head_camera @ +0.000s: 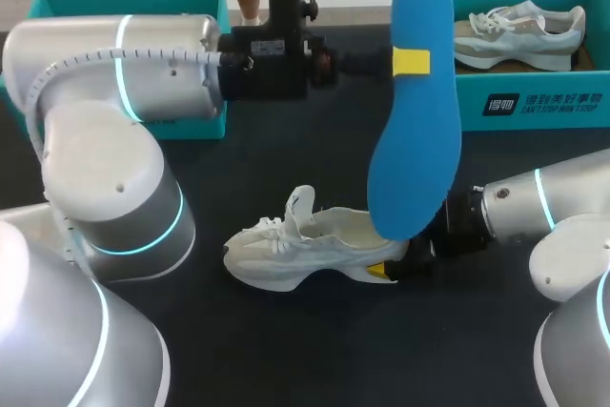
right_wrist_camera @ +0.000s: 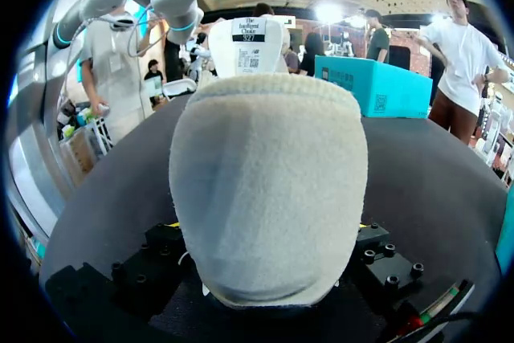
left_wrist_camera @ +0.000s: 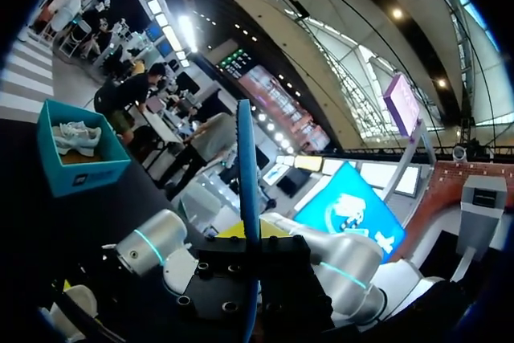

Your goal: Take the shoe out of the shoebox, open the shoe tongue, remove and reinsert the insole, then place the shoe into the shoebox

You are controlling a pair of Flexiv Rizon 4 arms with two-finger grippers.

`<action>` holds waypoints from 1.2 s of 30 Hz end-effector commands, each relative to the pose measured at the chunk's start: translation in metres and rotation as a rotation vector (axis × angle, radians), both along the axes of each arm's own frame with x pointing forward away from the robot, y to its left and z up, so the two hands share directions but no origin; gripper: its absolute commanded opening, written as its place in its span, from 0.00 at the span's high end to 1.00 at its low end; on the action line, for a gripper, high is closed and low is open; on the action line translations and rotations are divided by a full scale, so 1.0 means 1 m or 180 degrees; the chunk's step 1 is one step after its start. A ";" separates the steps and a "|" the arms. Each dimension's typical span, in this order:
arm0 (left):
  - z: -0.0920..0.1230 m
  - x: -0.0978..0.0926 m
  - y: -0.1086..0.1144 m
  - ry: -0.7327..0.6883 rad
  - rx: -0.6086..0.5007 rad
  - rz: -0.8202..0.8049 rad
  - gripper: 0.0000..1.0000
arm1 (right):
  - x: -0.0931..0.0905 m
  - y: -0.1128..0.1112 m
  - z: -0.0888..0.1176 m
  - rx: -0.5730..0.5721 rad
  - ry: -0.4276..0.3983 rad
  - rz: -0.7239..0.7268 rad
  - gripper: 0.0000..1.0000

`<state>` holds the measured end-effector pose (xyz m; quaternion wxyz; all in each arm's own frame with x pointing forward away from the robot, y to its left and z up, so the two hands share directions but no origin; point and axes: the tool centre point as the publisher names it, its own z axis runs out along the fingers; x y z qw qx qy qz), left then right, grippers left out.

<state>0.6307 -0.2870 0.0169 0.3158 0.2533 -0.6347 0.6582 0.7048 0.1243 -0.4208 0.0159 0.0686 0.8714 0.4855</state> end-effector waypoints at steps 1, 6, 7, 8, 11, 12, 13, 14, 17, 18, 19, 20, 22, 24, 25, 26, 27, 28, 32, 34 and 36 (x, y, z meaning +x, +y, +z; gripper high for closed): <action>-0.003 0.003 0.004 0.0011 -0.0039 -0.0040 1.00 | 0.000 0.006 -0.006 -0.0013 0.0001 -0.0008 1.00; -0.004 0.002 0.011 0.0044 -0.0036 -0.0120 1.00 | 0.000 0.006 -0.006 -0.0013 0.0001 -0.0008 1.00; -0.005 0.001 0.012 0.0034 -0.0020 -0.0129 1.00 | 0.000 0.006 -0.006 -0.0013 0.0001 -0.0008 1.00; -0.005 0.001 0.013 0.0038 -0.0020 -0.0133 1.00 | 0.000 0.006 -0.006 -0.0013 0.0001 -0.0008 1.00; -0.006 -0.001 0.017 0.0061 -0.0031 -0.0149 1.00 | 0.000 0.006 -0.006 -0.0013 0.0001 -0.0008 1.00; -0.007 -0.001 0.018 0.0061 -0.0023 -0.0134 1.00 | 0.000 0.006 -0.006 -0.0013 0.0001 -0.0008 1.00; -0.007 0.000 0.019 0.0066 -0.0024 -0.0128 1.00 | 0.000 0.006 -0.006 -0.0013 0.0001 -0.0008 1.00; -0.008 0.000 0.020 0.0068 -0.0025 -0.0125 1.00 | 0.000 0.006 -0.006 -0.0013 0.0001 -0.0008 1.00; -0.008 -0.001 0.022 0.0087 -0.0031 -0.0134 1.00 | 0.000 0.006 -0.006 -0.0013 0.0001 -0.0008 1.00; -0.008 -0.001 0.022 0.0086 -0.0029 -0.0139 1.00 | 0.000 0.006 -0.006 -0.0013 0.0001 -0.0008 1.00; -0.008 -0.001 0.023 0.0095 -0.0032 -0.0164 1.00 | 0.000 0.006 -0.006 -0.0013 0.0001 -0.0008 1.00; -0.008 -0.001 0.024 0.0098 -0.0031 -0.0177 1.00 | 0.000 0.006 -0.006 -0.0013 0.0001 -0.0008 1.00; -0.008 -0.002 0.025 0.0097 -0.0025 -0.0186 1.00 | 0.000 0.006 -0.006 -0.0013 0.0001 -0.0008 1.00; -0.009 -0.002 0.025 0.0110 -0.0033 -0.0210 1.00 | 0.000 0.006 -0.006 -0.0013 0.0001 -0.0008 1.00; -0.009 -0.002 0.025 0.0110 -0.0033 -0.0210 1.00 | 0.000 0.006 -0.006 -0.0013 0.0001 -0.0008 1.00; -0.009 -0.002 0.025 0.0110 -0.0033 -0.0210 1.00 | 0.000 0.006 -0.006 -0.0013 0.0001 -0.0008 1.00; -0.009 -0.002 0.025 0.0110 -0.0033 -0.0210 1.00 | 0.000 0.006 -0.006 -0.0013 0.0001 -0.0008 1.00; -0.009 -0.002 0.025 0.0110 -0.0033 -0.0210 1.00 | 0.000 0.006 -0.006 -0.0013 0.0001 -0.0008 1.00; -0.009 -0.002 0.025 0.0110 -0.0033 -0.0210 1.00 | 0.000 0.006 -0.006 -0.0013 0.0001 -0.0008 1.00; -0.009 -0.002 0.025 0.0110 -0.0033 -0.0210 1.00 | 0.000 0.006 -0.006 -0.0013 0.0001 -0.0008 1.00; -0.009 -0.002 0.025 0.0110 -0.0033 -0.0210 1.00 | 0.000 0.006 -0.006 -0.0013 0.0001 -0.0008 1.00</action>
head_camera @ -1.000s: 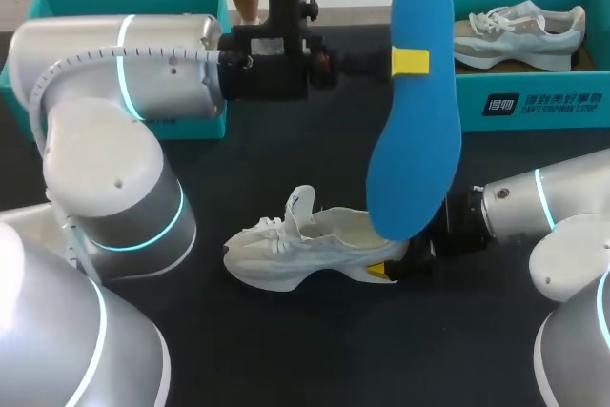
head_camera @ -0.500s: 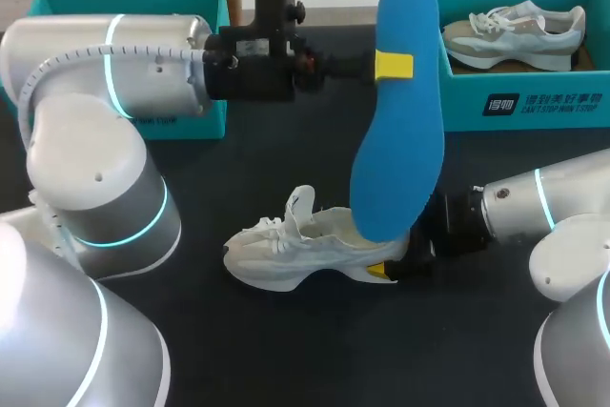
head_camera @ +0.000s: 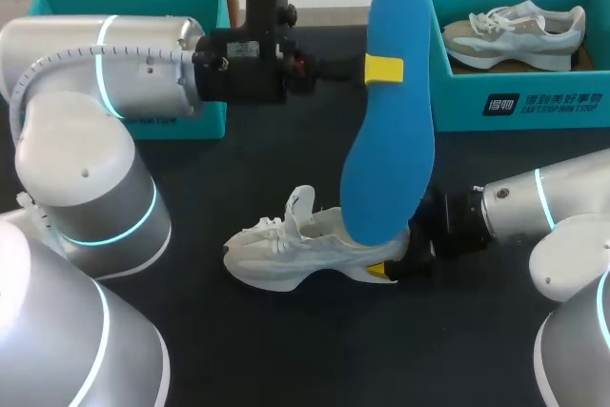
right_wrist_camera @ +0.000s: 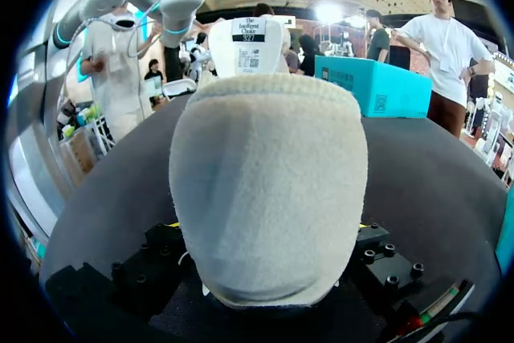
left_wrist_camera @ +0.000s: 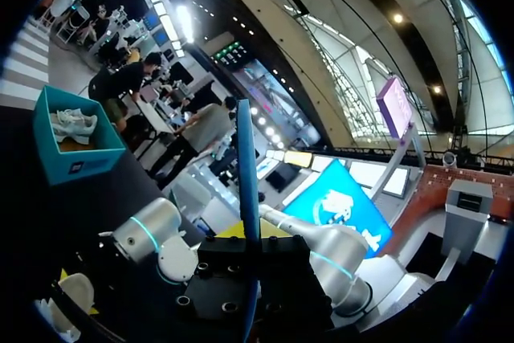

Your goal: Take the shoe out of the shoebox, open the shoe tongue, remove and reinsert the insole, then place the shoe into the shoebox

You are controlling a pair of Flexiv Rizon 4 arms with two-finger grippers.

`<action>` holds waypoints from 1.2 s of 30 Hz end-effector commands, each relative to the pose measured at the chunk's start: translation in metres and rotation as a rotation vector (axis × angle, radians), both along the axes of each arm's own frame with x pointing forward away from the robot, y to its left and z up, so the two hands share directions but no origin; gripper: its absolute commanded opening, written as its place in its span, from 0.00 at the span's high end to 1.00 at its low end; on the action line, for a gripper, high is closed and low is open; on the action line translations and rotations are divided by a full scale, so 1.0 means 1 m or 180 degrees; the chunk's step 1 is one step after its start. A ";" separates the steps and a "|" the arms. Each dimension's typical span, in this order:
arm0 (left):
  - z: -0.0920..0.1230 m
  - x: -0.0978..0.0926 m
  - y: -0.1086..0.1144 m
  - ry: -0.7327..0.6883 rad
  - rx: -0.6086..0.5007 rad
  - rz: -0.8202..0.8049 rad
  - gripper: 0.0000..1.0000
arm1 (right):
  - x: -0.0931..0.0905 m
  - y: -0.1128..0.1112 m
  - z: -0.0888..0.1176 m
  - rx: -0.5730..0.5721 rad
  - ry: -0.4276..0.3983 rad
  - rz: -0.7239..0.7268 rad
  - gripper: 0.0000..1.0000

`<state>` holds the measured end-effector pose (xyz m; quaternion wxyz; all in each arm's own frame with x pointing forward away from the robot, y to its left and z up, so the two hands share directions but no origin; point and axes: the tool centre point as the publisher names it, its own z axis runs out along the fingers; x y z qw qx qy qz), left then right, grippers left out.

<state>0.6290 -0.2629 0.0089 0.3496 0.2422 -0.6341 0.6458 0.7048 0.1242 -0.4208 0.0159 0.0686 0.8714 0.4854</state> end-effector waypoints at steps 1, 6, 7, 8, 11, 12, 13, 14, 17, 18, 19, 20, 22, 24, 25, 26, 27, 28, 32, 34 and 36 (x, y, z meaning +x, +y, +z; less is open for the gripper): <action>-0.001 -0.001 0.001 -0.0001 -0.0003 0.0001 1.00 | 0.000 0.006 -0.006 -0.0013 0.0001 -0.0008 1.00; -0.001 -0.001 0.001 -0.0001 -0.0003 0.0001 1.00 | 0.000 0.006 -0.006 -0.0013 0.0001 -0.0008 1.00; -0.001 -0.001 0.001 -0.0001 -0.0003 0.0001 1.00 | 0.000 0.006 -0.006 -0.0013 0.0001 -0.0008 1.00; -0.001 -0.001 0.001 -0.0001 -0.0003 0.0001 1.00 | 0.000 0.006 -0.006 -0.0013 0.0001 -0.0008 1.00; -0.001 -0.001 0.001 -0.0001 -0.0003 0.0001 1.00 | 0.000 0.006 -0.006 -0.0013 0.0001 -0.0008 1.00; -0.001 -0.001 0.001 -0.0001 -0.0003 0.0001 1.00 | 0.000 0.006 -0.006 -0.0013 0.0001 -0.0008 1.00; -0.001 -0.001 0.001 -0.0001 -0.0003 0.0001 1.00 | 0.000 0.006 -0.006 -0.0013 0.0001 -0.0008 1.00; -0.001 -0.001 0.001 -0.0001 -0.0003 0.0001 1.00 | 0.000 0.006 -0.006 -0.0013 0.0001 -0.0008 1.00; -0.001 -0.001 0.001 -0.0001 -0.0003 0.0001 1.00 | 0.000 0.006 -0.006 -0.0013 0.0001 -0.0008 1.00; -0.001 -0.001 0.001 -0.0001 -0.0003 0.0001 1.00 | 0.000 0.006 -0.006 -0.0013 0.0001 -0.0008 1.00; -0.001 -0.001 0.001 -0.0001 -0.0003 0.0001 1.00 | 0.000 0.006 -0.006 -0.0013 0.0001 -0.0008 1.00; -0.001 -0.001 0.001 -0.0001 -0.0003 0.0001 1.00 | 0.000 0.006 -0.006 -0.0013 0.0001 -0.0008 1.00; -0.001 -0.001 0.001 -0.0001 -0.0003 0.0001 1.00 | 0.000 0.006 -0.006 -0.0013 0.0001 -0.0008 1.00; -0.001 -0.001 0.001 -0.0001 -0.0003 0.0001 1.00 | 0.000 0.006 -0.006 -0.0013 0.0001 -0.0008 1.00; -0.001 -0.001 0.001 -0.0001 -0.0003 0.0001 1.00 | 0.000 0.006 -0.006 -0.0013 0.0001 -0.0008 1.00; -0.001 -0.001 0.001 -0.0001 -0.0003 0.0001 1.00 | 0.000 0.006 -0.006 -0.0013 0.0001 -0.0008 1.00; -0.001 -0.001 0.001 -0.0001 -0.0003 0.0001 1.00 | 0.000 0.006 -0.006 -0.0013 0.0001 -0.0008 0.92; -0.001 -0.001 0.001 -0.0001 -0.0003 0.0001 1.00 | 0.000 0.006 -0.006 -0.0013 0.0001 -0.0008 0.80; -0.001 -0.001 0.001 -0.0001 -0.0003 0.0001 1.00 | 0.000 0.006 -0.006 -0.0013 0.0001 -0.0008 0.00; -0.001 -0.001 0.001 -0.0001 -0.0003 0.0001 1.00 | 0.000 0.006 -0.006 -0.0013 0.0001 -0.0008 0.00; -0.001 -0.001 0.001 -0.0001 -0.0003 0.0001 1.00 | 0.000 0.006 -0.006 -0.0013 0.0001 -0.0008 0.00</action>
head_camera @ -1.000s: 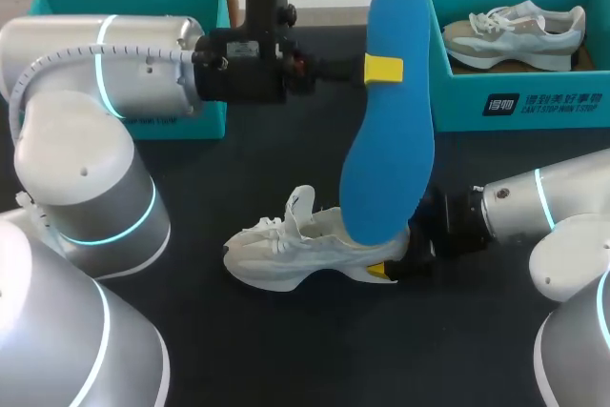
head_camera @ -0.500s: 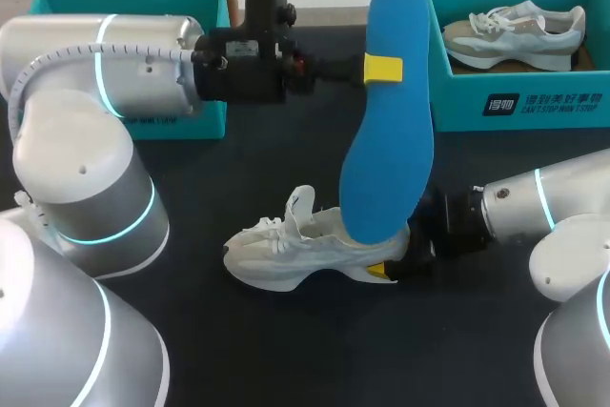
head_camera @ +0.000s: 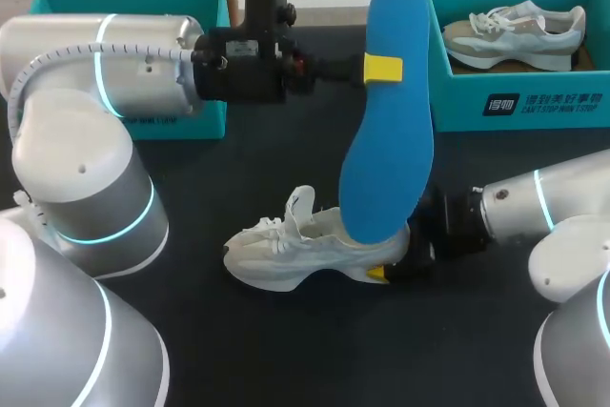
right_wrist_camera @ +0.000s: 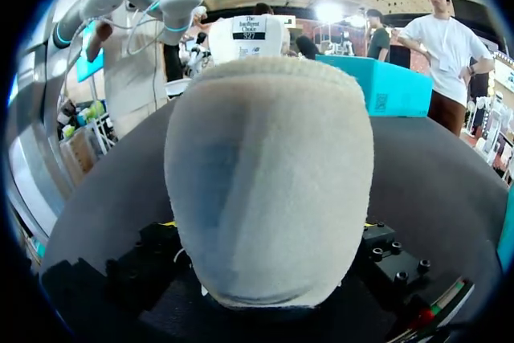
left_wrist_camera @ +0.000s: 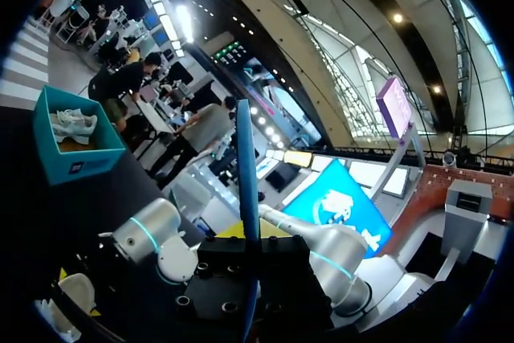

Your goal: Take the shoe out of the shoebox, open the shoe tongue, remove and reinsert the insole, then place the shoe into the shoebox

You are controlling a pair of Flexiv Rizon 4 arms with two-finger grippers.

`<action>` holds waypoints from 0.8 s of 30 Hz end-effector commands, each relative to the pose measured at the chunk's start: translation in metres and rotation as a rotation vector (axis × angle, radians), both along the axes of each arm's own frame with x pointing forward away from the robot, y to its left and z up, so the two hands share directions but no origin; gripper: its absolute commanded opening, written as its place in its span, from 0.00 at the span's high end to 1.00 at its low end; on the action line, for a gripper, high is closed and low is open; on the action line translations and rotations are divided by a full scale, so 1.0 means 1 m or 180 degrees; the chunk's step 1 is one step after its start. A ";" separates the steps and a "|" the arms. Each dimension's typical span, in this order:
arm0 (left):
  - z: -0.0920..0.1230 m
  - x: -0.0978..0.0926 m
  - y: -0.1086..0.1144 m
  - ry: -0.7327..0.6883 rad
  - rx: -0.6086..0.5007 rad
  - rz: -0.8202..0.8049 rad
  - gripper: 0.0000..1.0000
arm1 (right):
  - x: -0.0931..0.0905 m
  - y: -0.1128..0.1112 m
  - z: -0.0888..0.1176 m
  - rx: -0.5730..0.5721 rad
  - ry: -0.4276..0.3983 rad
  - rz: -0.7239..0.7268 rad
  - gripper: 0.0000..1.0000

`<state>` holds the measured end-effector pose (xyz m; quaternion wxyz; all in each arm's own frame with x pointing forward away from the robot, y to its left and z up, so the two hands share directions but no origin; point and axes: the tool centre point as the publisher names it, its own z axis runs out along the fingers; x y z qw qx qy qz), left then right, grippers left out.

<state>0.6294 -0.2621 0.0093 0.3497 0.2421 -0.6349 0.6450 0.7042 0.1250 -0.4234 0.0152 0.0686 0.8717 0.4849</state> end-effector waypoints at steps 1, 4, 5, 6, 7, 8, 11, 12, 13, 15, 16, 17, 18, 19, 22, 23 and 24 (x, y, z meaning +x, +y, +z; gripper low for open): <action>-0.001 -0.001 0.000 0.0000 -0.0010 0.0005 1.00 | 0.001 0.005 -0.003 -0.0009 -0.0003 -0.0011 0.00; -0.001 -0.001 0.000 0.0000 -0.0010 0.0005 1.00 | 0.000 0.003 -0.001 -0.0017 -0.0018 -0.0022 0.00; -0.001 -0.001 0.000 0.0000 -0.0010 0.0005 1.00 | -0.002 0.001 0.003 -0.0080 -0.0033 -0.0057 0.00; -0.001 -0.001 0.000 0.0000 -0.0010 0.0005 1.00 | -0.003 -0.001 0.007 -0.0126 -0.0050 -0.0086 0.00; -0.001 -0.001 0.000 0.0000 -0.0010 0.0005 1.00 | -0.004 -0.002 0.010 -0.0154 -0.0067 -0.0079 0.00; -0.001 -0.001 0.000 0.0000 -0.0010 0.0005 1.00 | -0.005 -0.003 0.013 -0.0167 -0.0073 -0.0078 0.00; -0.001 -0.001 0.000 0.0000 -0.0010 0.0005 1.00 | -0.006 -0.005 0.019 -0.0248 -0.0075 -0.0087 0.00; -0.001 -0.001 0.000 0.0000 -0.0010 0.0005 1.00 | -0.007 -0.005 0.021 -0.0290 -0.0067 -0.0067 0.00; -0.001 -0.001 0.000 0.0000 -0.0010 0.0005 1.00 | -0.007 -0.006 0.023 -0.0341 -0.0034 -0.0030 0.00; -0.001 -0.001 0.000 0.0000 -0.0010 0.0005 1.00 | -0.007 -0.006 0.025 -0.0432 0.0008 -0.0043 0.00; -0.001 -0.001 0.000 0.0000 -0.0010 0.0005 1.00 | -0.007 -0.006 0.028 -0.0498 0.0025 -0.0042 0.00; -0.001 -0.001 0.000 0.0000 -0.0010 0.0005 1.00 | -0.007 -0.006 0.029 -0.0527 0.0025 -0.0050 0.00; -0.001 -0.001 0.000 0.0000 -0.0010 0.0005 1.00 | -0.008 -0.006 0.033 -0.0620 0.0030 -0.0053 0.00; -0.001 -0.001 0.000 0.0000 -0.0010 0.0005 1.00 | -0.007 -0.006 0.035 -0.0679 0.0032 -0.0054 0.00; -0.001 -0.001 0.000 0.0000 -0.0010 0.0005 1.00 | -0.007 -0.009 0.040 -0.0854 0.0045 -0.0129 0.00; -0.001 -0.001 0.000 0.0000 -0.0010 0.0005 1.00 | -0.006 -0.010 0.042 -0.0951 0.0081 -0.0144 0.00; -0.001 -0.001 0.000 0.0000 -0.0010 0.0005 1.00 | -0.006 -0.010 0.043 -0.1005 0.0094 -0.0150 0.00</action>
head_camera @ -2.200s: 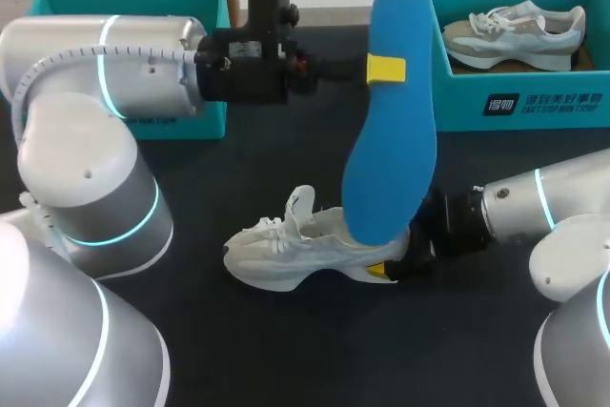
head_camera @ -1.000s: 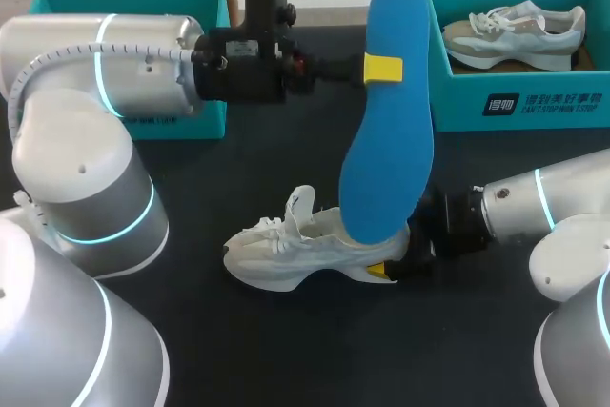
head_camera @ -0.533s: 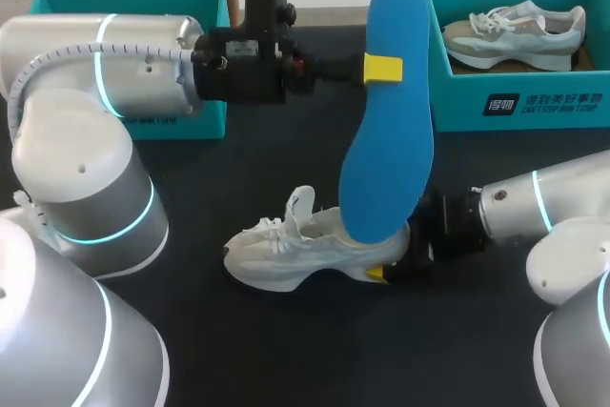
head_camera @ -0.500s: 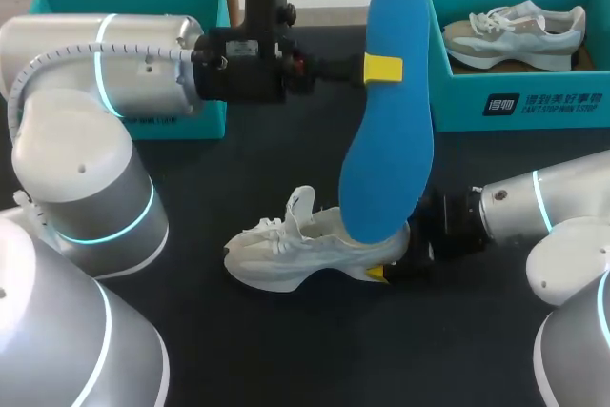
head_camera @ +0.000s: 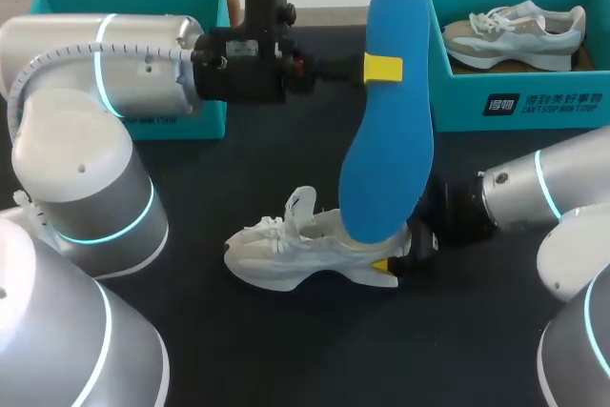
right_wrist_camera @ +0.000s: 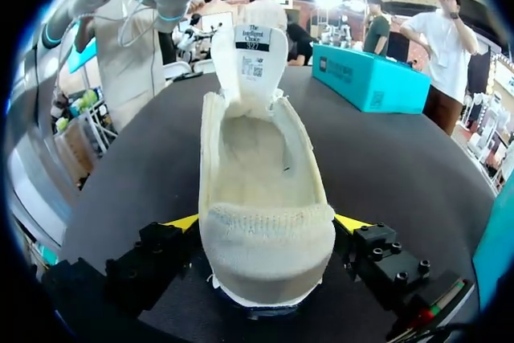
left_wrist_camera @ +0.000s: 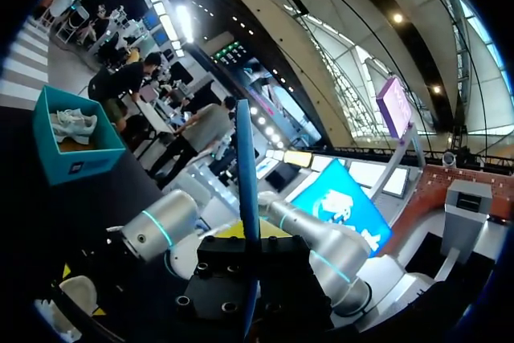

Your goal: Take the shoe out of the shoebox, open the shoe tongue, remove and reinsert the insole, then place the shoe into the shoebox

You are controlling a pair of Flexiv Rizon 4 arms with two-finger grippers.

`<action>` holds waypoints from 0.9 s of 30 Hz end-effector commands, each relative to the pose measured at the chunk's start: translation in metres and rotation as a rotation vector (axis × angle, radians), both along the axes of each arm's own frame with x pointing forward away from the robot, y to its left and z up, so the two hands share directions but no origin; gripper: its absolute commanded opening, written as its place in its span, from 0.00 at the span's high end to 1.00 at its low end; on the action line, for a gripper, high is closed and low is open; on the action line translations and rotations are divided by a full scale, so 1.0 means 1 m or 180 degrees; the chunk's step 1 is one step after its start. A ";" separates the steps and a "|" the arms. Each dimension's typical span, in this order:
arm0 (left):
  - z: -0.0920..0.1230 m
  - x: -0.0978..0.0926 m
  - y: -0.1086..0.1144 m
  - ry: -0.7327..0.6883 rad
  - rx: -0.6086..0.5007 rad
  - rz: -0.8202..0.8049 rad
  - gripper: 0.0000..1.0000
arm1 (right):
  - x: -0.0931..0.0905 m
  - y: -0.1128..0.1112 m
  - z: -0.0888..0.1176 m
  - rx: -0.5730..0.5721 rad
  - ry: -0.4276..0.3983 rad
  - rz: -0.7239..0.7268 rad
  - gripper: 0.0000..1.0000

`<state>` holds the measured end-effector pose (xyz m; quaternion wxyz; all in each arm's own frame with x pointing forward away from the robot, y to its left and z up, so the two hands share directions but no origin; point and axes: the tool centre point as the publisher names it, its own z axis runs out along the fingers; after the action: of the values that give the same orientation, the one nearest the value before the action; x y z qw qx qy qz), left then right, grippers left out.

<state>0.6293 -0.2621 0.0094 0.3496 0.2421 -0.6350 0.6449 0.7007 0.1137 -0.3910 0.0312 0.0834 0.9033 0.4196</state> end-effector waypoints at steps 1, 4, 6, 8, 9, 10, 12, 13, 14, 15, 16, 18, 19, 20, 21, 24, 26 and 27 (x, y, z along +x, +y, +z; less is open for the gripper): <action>-0.001 -0.001 0.000 0.0000 -0.0010 0.0005 1.00 | -0.002 0.001 0.015 -0.0608 0.0118 -0.0042 0.00; -0.001 -0.001 0.000 0.0000 -0.0010 0.0005 1.00 | -0.003 0.003 0.026 -0.0850 0.0173 -0.0057 0.00; -0.001 -0.001 0.000 0.0000 -0.0010 0.0005 1.00 | -0.004 0.004 0.034 -0.1068 0.0243 -0.0129 0.00; -0.001 -0.001 0.000 0.0000 -0.0010 0.0005 1.00 | -0.005 0.004 0.041 -0.1263 0.0310 -0.0229 0.00; -0.001 -0.001 0.000 0.0000 -0.0010 0.0005 1.00 | -0.006 0.004 0.044 -0.1351 0.0343 -0.0256 0.00; -0.001 -0.001 0.000 0.0000 -0.0010 0.0005 1.00 | -0.006 0.005 0.045 -0.1415 0.0364 -0.0269 0.00; -0.001 -0.001 0.000 0.0000 -0.0010 0.0005 1.00 | -0.007 0.006 0.050 -0.1565 0.0438 -0.0311 0.00; -0.001 -0.001 0.000 0.0000 -0.0010 0.0005 1.00 | -0.007 0.006 0.051 -0.1608 0.0462 -0.0306 0.00; -0.001 -0.001 0.000 0.0000 -0.0010 0.0005 1.00 | -0.007 0.007 0.052 -0.1717 0.0514 -0.0317 0.00; -0.001 -0.001 0.000 0.0000 -0.0010 0.0005 1.00 | -0.007 0.007 0.053 -0.1758 0.0524 -0.0324 0.00; -0.001 -0.001 0.000 0.0000 -0.0010 0.0005 1.00 | -0.008 0.008 0.054 -0.1784 0.0536 -0.0296 0.00; -0.001 -0.001 0.000 0.0000 -0.0010 0.0005 1.00 | -0.009 0.006 0.056 -0.1798 0.0534 -0.0305 0.00; -0.001 -0.001 0.000 0.0000 -0.0010 0.0005 1.00 | -0.009 0.005 0.056 -0.1798 0.0539 -0.0317 0.00; -0.001 -0.001 0.000 0.0000 -0.0010 0.0005 1.00 | -0.010 0.004 0.056 -0.1804 0.0538 -0.0351 0.00; -0.001 -0.001 0.000 0.0000 -0.0010 0.0005 1.00 | -0.010 0.003 0.056 -0.1803 0.0538 -0.0354 0.00; -0.001 -0.001 0.000 0.0000 -0.0010 0.0005 1.00 | -0.012 0.003 0.058 -0.1815 0.0553 -0.0387 0.00; -0.001 -0.001 0.000 0.0000 -0.0010 0.0005 1.00 | -0.013 0.002 0.059 -0.1815 0.0562 -0.0389 0.00; -0.001 -0.001 0.000 0.0000 -0.0010 0.0005 1.00 | -0.014 0.001 0.059 -0.1814 0.0562 -0.0394 0.00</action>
<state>0.6293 -0.2621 0.0094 0.3496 0.2421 -0.6350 0.6450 0.6892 0.1132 -0.3361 0.0120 0.1598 0.9577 0.2390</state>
